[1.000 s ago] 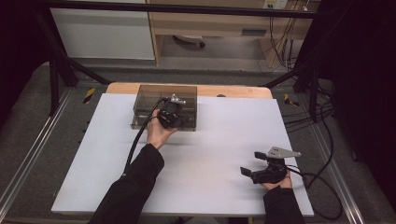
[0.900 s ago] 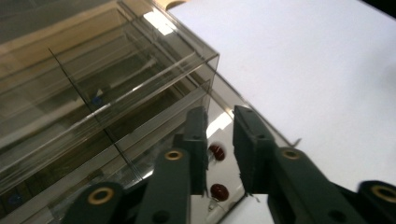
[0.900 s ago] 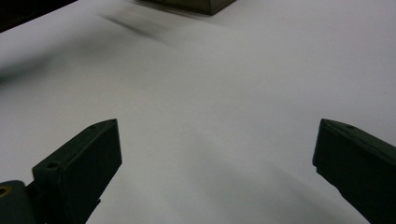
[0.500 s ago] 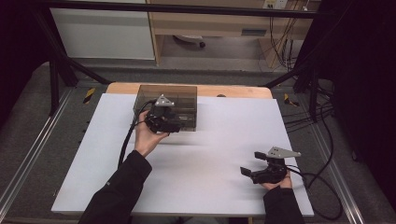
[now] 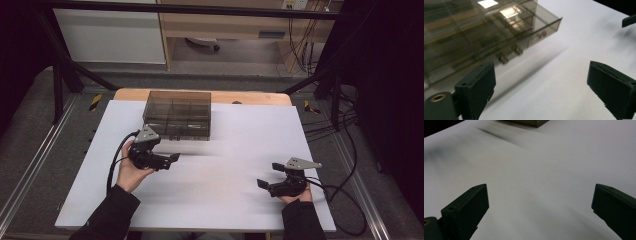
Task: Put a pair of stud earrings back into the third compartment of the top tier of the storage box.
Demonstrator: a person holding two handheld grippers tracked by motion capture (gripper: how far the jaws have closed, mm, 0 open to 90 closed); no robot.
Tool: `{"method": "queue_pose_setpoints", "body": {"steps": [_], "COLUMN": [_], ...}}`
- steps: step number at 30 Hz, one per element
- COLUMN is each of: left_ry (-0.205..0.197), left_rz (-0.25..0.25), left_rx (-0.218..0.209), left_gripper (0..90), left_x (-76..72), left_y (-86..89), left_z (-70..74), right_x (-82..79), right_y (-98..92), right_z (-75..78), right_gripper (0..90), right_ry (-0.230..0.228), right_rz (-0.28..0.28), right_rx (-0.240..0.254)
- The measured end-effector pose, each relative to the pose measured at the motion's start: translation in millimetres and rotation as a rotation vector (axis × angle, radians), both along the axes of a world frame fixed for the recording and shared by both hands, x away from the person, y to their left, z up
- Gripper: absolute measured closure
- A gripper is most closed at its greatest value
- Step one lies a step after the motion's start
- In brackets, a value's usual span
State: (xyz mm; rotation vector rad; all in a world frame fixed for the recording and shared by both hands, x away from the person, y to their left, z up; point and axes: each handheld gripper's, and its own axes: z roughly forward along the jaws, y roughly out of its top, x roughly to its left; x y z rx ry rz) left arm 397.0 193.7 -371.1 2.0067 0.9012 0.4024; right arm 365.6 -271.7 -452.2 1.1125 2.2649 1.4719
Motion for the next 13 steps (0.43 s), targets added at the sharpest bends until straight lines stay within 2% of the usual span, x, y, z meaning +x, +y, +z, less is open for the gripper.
{"method": "queue_pose_setpoints", "body": {"steps": [8,13], "left_ry": [0.013,0.028], "left_rz": [0.016,0.044], "left_rx": [0.018,0.028], "left_gripper": [6.3,6.3], "left_x": [-21.4,-27.4], "left_y": [30.7,48.9], "left_z": [-29.1,-43.7], "right_x": [0.2,0.3], "right_y": [0.1,0.6], "right_z": [-0.1,-0.6], "right_gripper": [1.4,1.4], "right_ry": [0.002,0.008], "right_rz": [-0.002,0.000], "right_rx": [-0.001,-0.005]}}
